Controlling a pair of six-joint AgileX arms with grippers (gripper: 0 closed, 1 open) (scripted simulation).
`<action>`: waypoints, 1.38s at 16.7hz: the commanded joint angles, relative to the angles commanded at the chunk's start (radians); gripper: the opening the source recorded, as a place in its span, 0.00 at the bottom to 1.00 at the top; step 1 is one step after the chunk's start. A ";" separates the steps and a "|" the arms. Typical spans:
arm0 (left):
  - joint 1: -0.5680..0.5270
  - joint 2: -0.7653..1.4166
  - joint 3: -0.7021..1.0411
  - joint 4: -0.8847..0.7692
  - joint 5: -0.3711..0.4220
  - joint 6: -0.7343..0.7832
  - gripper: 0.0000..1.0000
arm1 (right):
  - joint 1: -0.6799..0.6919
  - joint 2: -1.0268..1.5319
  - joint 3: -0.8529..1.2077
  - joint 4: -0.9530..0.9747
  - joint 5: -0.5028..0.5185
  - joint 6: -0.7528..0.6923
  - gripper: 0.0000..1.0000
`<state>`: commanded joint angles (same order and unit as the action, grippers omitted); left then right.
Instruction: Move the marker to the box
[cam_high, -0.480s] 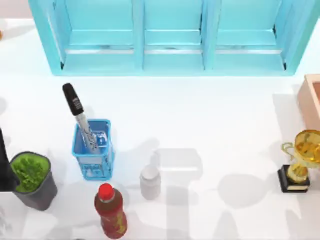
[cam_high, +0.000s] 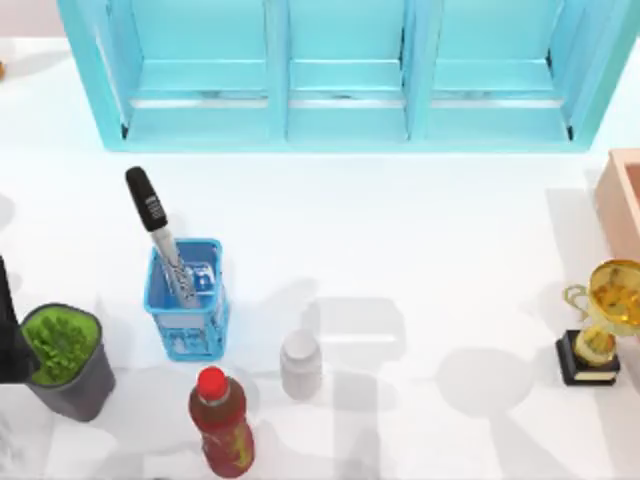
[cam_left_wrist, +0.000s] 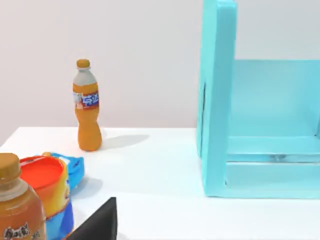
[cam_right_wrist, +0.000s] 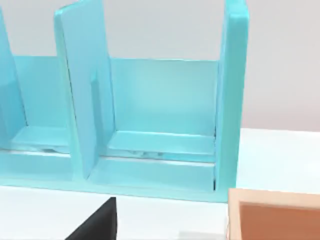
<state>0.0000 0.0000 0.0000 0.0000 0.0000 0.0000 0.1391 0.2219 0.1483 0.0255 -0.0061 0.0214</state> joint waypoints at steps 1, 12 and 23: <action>0.000 0.000 0.000 0.000 0.000 0.000 1.00 | 0.040 0.074 0.045 0.009 -0.001 0.008 1.00; 0.000 0.000 0.000 0.000 0.000 0.000 1.00 | 0.550 1.181 0.667 0.167 -0.017 0.149 1.00; 0.000 0.000 0.000 0.000 0.000 0.000 1.00 | 0.777 1.621 0.903 0.203 -0.026 0.201 1.00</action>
<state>0.0000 0.0000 0.0000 0.0000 0.0000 0.0000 0.9156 1.8433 1.0514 0.2282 -0.0321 0.2226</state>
